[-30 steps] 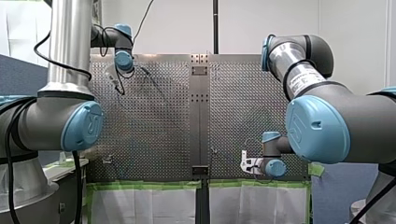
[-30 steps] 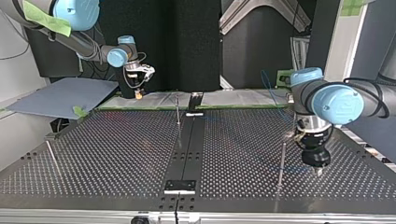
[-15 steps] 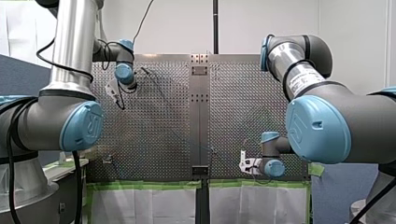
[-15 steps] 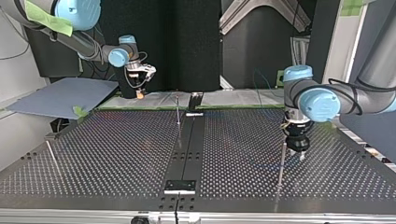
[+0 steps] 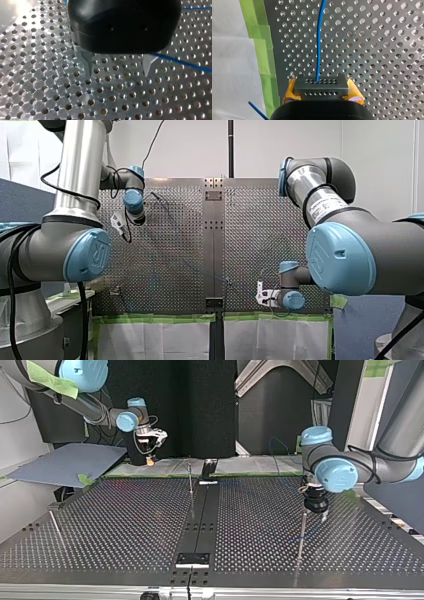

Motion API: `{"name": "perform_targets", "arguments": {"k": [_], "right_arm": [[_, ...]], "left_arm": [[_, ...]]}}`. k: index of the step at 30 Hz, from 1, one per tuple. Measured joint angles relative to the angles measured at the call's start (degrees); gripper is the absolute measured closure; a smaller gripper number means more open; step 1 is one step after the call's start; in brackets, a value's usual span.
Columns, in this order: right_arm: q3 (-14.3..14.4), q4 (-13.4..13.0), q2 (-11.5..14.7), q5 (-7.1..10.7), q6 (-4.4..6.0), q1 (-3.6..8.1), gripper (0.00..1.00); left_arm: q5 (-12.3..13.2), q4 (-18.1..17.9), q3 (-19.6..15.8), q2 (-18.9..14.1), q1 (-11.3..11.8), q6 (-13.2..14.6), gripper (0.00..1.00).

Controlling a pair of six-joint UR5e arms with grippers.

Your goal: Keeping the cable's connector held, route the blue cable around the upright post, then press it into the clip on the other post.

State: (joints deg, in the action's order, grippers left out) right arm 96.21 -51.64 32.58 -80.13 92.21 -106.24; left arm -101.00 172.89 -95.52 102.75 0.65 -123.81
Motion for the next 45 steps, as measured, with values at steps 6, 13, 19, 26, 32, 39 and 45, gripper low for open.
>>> {"name": "perform_targets", "arguments": {"k": [6,13,19,26,32,39,45], "right_arm": [[0.0,0.0,0.0,0.01,0.0,0.01,1.0],[0.0,-0.1,0.0,0.02,0.0,-0.02,1.0],[0.0,0.1,0.0,-0.98,-0.97,-0.01,1.0],[1.0,1.3,1.3,-1.79,-4.87,-0.11,1.0],[3.9,0.5,4.6,-1.97,-6.29,-0.44,1.0],[7.4,-0.6,8.4,-3.18,-6.35,-1.18,1.0],[10.8,-2.0,12.3,-3.66,-6.12,-2.04,1.0]], "left_arm": [[3.1,1.4,-0.1,-0.2,0.0,-3.5,0.0],[5.8,0.5,-2.9,-2.5,0.9,-7.6,0.0],[8.5,-2.7,-6.3,-5.8,1.3,-11.1,0.0],[9.0,-5.5,-10.2,-9.2,2.1,-14.9,0.0],[9.1,-7.0,-13.1,-9.6,3.0,-17.3,0.0],[9.3,-8.0,-14.1,-9.6,3.1,-17.5,0.0],[9.4,-9.4,-14.1,-9.6,3.1,-17.4,0.0]]}}
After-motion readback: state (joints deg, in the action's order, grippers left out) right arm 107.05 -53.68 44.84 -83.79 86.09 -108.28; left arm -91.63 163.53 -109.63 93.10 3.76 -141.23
